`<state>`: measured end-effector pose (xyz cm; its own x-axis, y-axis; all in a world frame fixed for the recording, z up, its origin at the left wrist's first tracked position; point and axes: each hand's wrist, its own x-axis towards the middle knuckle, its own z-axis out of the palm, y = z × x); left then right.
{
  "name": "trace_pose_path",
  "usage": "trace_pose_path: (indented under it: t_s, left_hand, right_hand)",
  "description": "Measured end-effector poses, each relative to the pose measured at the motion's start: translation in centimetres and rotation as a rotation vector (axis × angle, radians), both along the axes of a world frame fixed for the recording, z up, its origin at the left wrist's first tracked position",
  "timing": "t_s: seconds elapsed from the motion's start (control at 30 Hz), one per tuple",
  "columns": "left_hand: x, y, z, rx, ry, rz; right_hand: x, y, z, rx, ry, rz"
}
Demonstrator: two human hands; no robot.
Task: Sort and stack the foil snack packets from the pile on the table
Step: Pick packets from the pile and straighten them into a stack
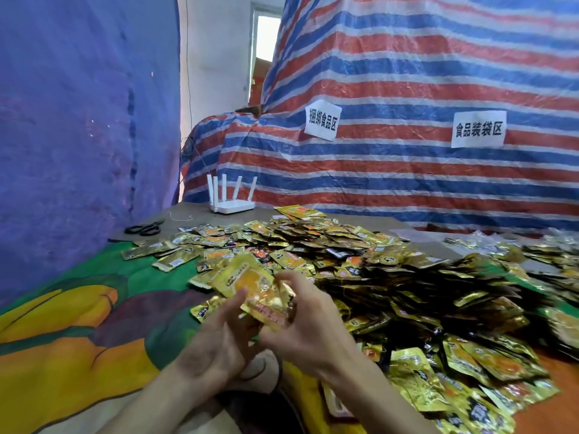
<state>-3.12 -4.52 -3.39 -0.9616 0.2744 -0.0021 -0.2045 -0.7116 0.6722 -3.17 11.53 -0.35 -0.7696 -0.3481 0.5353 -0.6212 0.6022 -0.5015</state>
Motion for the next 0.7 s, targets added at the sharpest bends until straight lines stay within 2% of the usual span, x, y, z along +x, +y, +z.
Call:
trace_pose_path:
  t_s: [0.17, 0.3, 0.37, 0.47, 0.5, 0.63, 0.7]
  left_hand:
    - [-0.4, -0.6, -0.3, -0.142, 0.043, 0.105]
    - [-0.5, -0.8, -0.1, -0.132, 0.039, 0.230]
    - [-0.6, -1.0, -0.2, -0.111, 0.027, 0.304]
    - [-1.0, -1.4, -0.5, -0.135, 0.019, 0.443]
    - [-1.1, -1.5, -0.7, -0.160, 0.016, 0.499]
    - [-1.5, -1.7, -1.2, -0.512, 0.102, 0.764]
    - [-1.8, -1.8, -1.3, -0.626, 0.158, 0.835]
  right_hand:
    - [-3.1, 6.3, 4.8, 0.025, -0.020, -0.270]
    - [-6.1, 10.3, 7.1, 0.146, -0.032, -0.471]
    - [-6.7, 11.2, 6.8, 0.273, -0.061, -0.495]
    - [-6.9, 12.0, 5.2, 0.587, -0.081, -0.578]
    - [-6.8, 12.2, 4.9, 0.626, -0.089, -0.592]
    - [-6.6, 11.8, 5.1, 0.580, -0.059, -0.608]
    - [-6.7, 10.8, 6.0, 0.519, 0.004, -0.627]
